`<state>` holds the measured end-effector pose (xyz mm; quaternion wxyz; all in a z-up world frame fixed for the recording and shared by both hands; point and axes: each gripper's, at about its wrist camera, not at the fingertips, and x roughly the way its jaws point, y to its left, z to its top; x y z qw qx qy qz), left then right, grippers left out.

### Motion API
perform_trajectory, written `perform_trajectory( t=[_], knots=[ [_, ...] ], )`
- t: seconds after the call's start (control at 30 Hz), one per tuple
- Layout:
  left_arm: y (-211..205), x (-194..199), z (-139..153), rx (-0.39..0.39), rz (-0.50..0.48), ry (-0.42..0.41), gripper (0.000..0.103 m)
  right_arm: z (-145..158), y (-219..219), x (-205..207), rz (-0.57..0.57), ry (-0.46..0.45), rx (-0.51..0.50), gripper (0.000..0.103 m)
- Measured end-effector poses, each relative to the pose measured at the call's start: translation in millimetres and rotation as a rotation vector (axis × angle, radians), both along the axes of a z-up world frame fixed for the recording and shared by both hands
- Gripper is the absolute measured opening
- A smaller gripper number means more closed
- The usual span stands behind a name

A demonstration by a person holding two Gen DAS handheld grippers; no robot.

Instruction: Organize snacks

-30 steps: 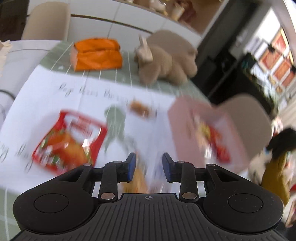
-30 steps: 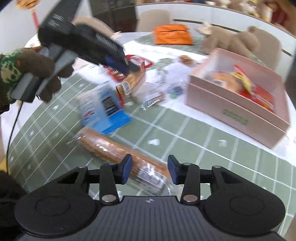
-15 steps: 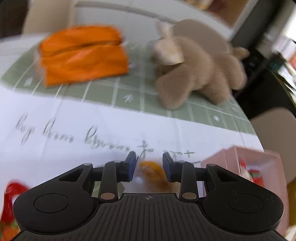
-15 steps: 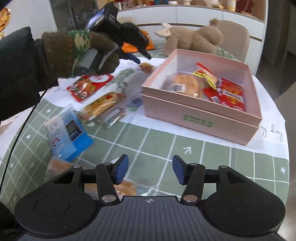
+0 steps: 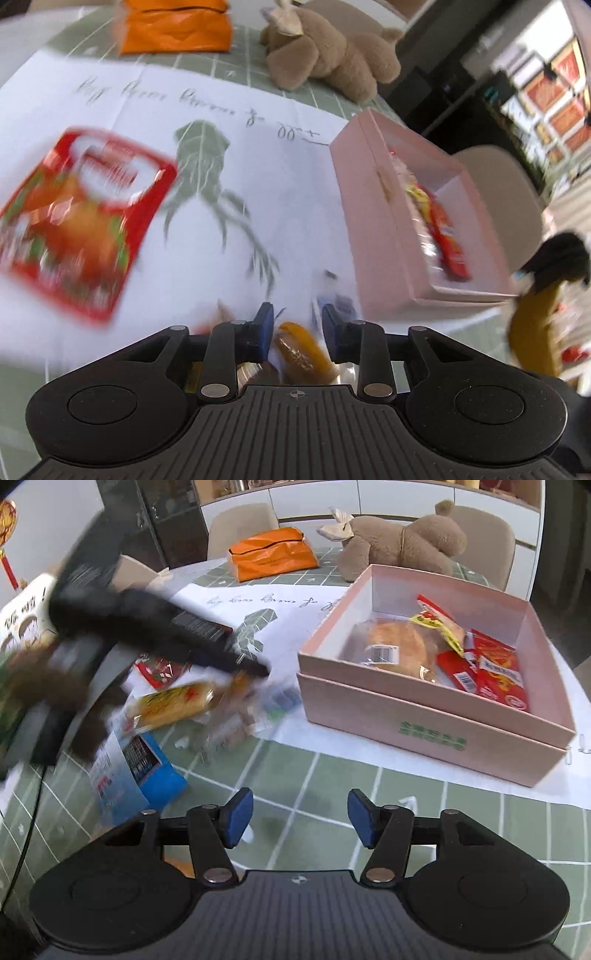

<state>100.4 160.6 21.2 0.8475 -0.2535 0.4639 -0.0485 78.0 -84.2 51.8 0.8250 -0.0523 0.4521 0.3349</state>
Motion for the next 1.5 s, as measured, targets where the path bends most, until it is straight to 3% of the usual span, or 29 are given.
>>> perform_trajectory(
  t=[0.07, 0.17, 0.27, 0.33, 0.4, 0.43, 0.57, 0.77, 0.9, 0.97, 1.07, 1.17, 1.3, 1.4, 1.5],
  knots=[
    [7.0, -19.5, 10.6, 0.006, 0.069, -0.038, 0.032, 2.0, 9.6, 5.0, -0.005, 0.015, 0.038, 0.062],
    [19.0, -41.9, 28.4, 0.097, 0.168, -0.063, 0.032, -2.4, 30.1, 10.4, -0.015, 0.021, 0.044, 0.066],
    [23.7, -54.2, 37.0, 0.204, 0.174, -0.044, 0.032, -12.9, 53.1, 13.5, -0.006, 0.027, 0.029, 0.066],
    [23.2, -62.0, 38.5, 0.212, 0.165, -0.034, 0.032, -16.6, 64.7, 7.4, 0.015, -0.047, -0.008, 0.067],
    [19.0, -70.2, 38.2, 0.186, 0.133, -0.035, 0.032, -16.5, 70.3, -0.5, 0.039, -0.093, -0.065, 0.055],
    [13.1, -71.2, 36.5, 0.178, 0.109, -0.034, 0.032, -14.8, 68.1, -3.1, 0.046, -0.089, -0.070, 0.041],
    [-15.7, -70.3, 34.1, 0.203, 0.032, -0.043, 0.032, -12.8, 34.4, -10.4, 0.022, -0.044, -0.062, 0.037],
    [-50.6, -42.9, 21.5, 0.325, -0.031, -0.025, 0.032, -15.2, -33.0, -39.1, -0.041, -0.084, -0.105, 0.037],
    [-65.9, -22.1, 5.8, 0.396, -0.092, 0.023, 0.033, -14.6, -64.7, -57.5, -0.050, -0.046, -0.064, 0.041],
    [-70.9, -18.7, 3.5, 0.423, -0.117, 0.018, 0.033, -8.9, -76.1, -64.5, -0.045, -0.038, -0.025, 0.050],
    [-74.5, -20.7, 2.8, 0.389, -0.149, 0.014, 0.032, 9.1, -83.0, -74.7, 0.016, -0.071, 0.062, 0.065],
    [-75.1, -26.3, 3.9, 0.340, -0.173, 0.023, 0.028, 20.6, -75.7, -81.4, 0.108, -0.080, 0.129, 0.068],
    [-65.9, -34.6, 4.8, 0.343, -0.127, 0.028, 0.028, 8.1, -36.5, -86.5, 0.191, -0.051, 0.068, 0.068],
    [-52.9, -40.7, 6.5, 0.340, -0.081, 0.035, 0.028, -6.1, -13.5, -88.9, 0.238, -0.036, -0.033, 0.065],
    [-41.8, -49.3, 7.1, 0.316, -0.052, 0.035, 0.027, -2.1, -20.8, -96.6, 0.284, -0.044, -0.055, 0.048]
  ],
)
